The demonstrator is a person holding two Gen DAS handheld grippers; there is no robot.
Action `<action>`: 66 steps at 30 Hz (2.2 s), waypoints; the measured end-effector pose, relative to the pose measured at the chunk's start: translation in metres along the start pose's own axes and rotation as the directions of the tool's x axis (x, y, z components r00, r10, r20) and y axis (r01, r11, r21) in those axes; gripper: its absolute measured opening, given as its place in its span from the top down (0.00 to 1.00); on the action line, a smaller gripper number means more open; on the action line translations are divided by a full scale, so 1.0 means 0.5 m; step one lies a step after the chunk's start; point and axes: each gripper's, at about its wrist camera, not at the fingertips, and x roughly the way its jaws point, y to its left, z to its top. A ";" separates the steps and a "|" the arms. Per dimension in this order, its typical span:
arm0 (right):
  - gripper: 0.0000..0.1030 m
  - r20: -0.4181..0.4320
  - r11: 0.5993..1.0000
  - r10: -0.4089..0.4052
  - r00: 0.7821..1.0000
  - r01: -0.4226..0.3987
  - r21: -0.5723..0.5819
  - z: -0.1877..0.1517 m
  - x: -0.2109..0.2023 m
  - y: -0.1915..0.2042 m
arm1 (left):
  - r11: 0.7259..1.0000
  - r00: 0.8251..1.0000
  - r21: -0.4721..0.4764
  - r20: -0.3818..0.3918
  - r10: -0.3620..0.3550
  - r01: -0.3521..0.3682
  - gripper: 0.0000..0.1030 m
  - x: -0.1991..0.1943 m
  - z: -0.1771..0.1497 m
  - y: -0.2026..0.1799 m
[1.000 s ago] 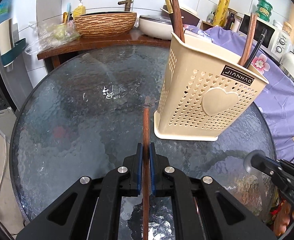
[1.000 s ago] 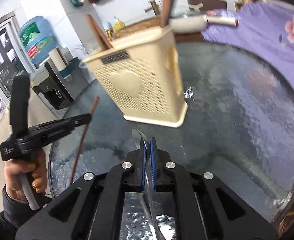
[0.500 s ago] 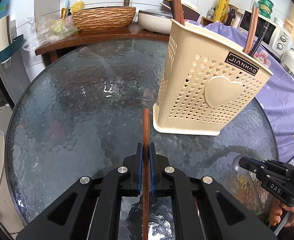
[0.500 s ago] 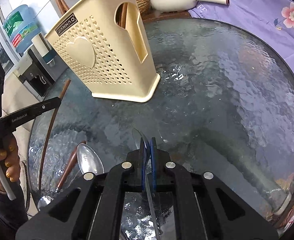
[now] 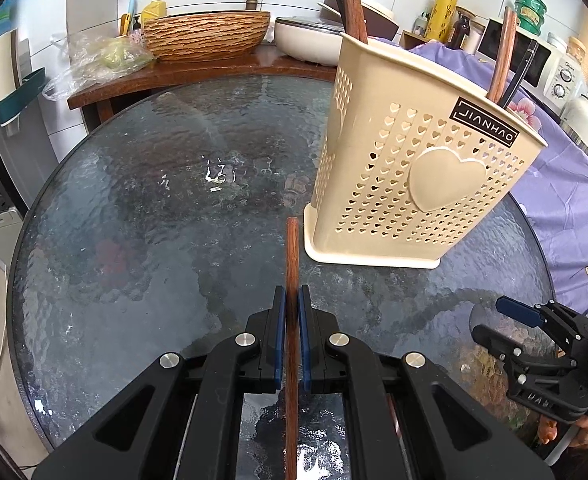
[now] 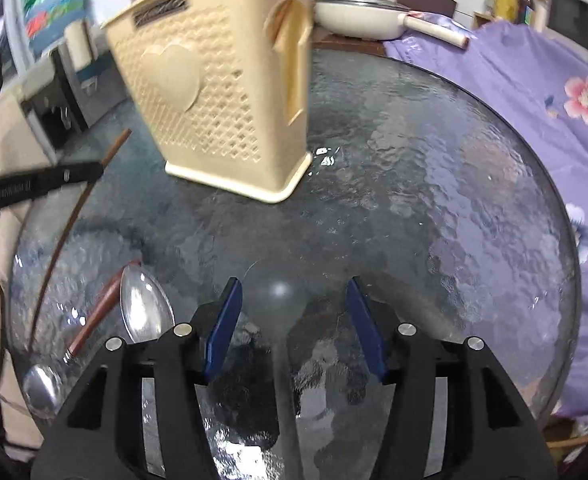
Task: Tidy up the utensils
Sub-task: 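Lift the brown chopstick upright with the left tool while the right tool lifts the spoon, then carry the chopstick and spoon over the caddy and lower them into its openings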
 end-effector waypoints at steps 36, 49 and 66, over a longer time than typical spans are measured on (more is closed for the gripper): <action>0.64 0.236 0.988 0.149 0.960 -0.155 0.004 0.091 -0.172 0.014 | 0.998 0.978 0.019 0.196 -0.065 0.063 0.94 -0.169 0.019 -0.023; 0.64 0.276 0.984 0.171 0.946 -0.175 -0.011 0.089 -0.215 0.028 | 0.996 0.963 0.049 0.256 -0.084 0.074 0.94 -0.231 0.031 -0.039; 0.64 0.412 0.968 0.229 0.882 -0.251 -0.002 0.202 -0.307 0.025 | 0.989 0.930 0.128 0.350 -0.111 0.070 0.94 -0.325 0.096 -0.079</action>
